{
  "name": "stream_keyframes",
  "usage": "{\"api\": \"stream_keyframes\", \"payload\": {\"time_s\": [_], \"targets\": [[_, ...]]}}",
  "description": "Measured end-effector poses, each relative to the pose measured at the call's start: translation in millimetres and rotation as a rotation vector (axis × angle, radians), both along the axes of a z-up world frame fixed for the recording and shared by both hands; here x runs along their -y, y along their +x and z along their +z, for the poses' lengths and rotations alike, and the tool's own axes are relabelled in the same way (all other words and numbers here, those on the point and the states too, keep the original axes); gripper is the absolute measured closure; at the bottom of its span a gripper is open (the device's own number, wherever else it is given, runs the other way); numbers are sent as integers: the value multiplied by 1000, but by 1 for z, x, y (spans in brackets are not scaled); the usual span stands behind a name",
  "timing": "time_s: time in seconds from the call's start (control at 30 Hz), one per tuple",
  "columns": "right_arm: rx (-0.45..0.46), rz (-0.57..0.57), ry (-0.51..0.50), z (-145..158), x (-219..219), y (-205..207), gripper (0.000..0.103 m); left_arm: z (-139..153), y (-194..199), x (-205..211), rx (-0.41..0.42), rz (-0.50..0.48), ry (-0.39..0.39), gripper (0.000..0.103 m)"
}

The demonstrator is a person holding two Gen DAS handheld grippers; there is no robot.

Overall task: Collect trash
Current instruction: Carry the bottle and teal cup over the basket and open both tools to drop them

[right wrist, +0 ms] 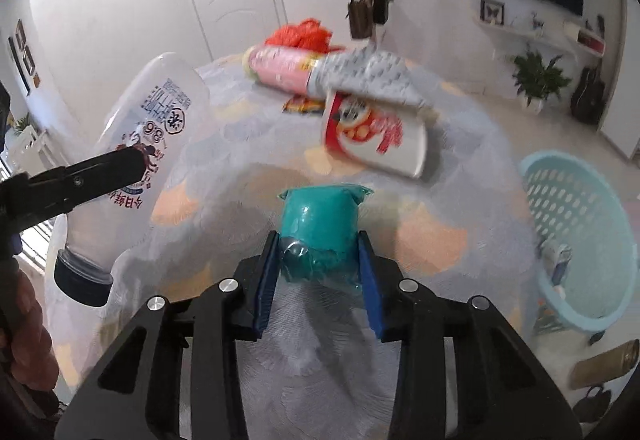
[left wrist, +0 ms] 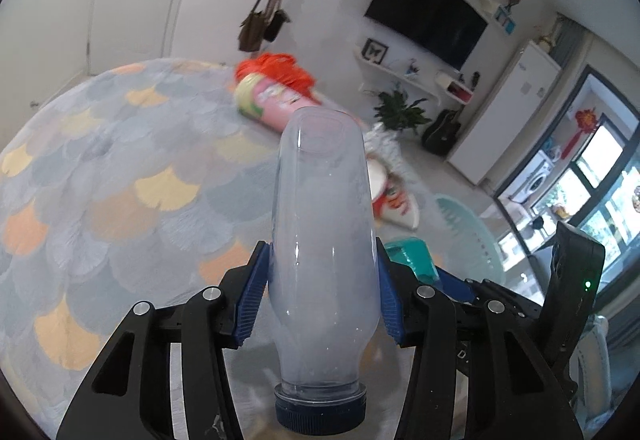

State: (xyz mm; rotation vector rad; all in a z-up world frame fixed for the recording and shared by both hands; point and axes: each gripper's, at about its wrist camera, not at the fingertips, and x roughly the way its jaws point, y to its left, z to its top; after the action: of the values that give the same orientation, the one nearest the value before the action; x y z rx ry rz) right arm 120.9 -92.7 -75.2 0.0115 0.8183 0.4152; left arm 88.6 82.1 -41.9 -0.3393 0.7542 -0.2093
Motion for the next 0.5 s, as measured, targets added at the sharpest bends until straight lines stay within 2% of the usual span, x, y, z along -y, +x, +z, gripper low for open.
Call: {"api": "stream_keyframes", "payload": {"time_s": [0.23,0.37,0.5], "targets": [[97,-124,34,41,56,4,69,34,15,33,104,-85,-67,55],[131,-214,40,57,99,10,69,49,30,64,145,-143,-60,55],[135,-286,41,60,133,17,69,57,48,103,167,-208,-66,55]]}}
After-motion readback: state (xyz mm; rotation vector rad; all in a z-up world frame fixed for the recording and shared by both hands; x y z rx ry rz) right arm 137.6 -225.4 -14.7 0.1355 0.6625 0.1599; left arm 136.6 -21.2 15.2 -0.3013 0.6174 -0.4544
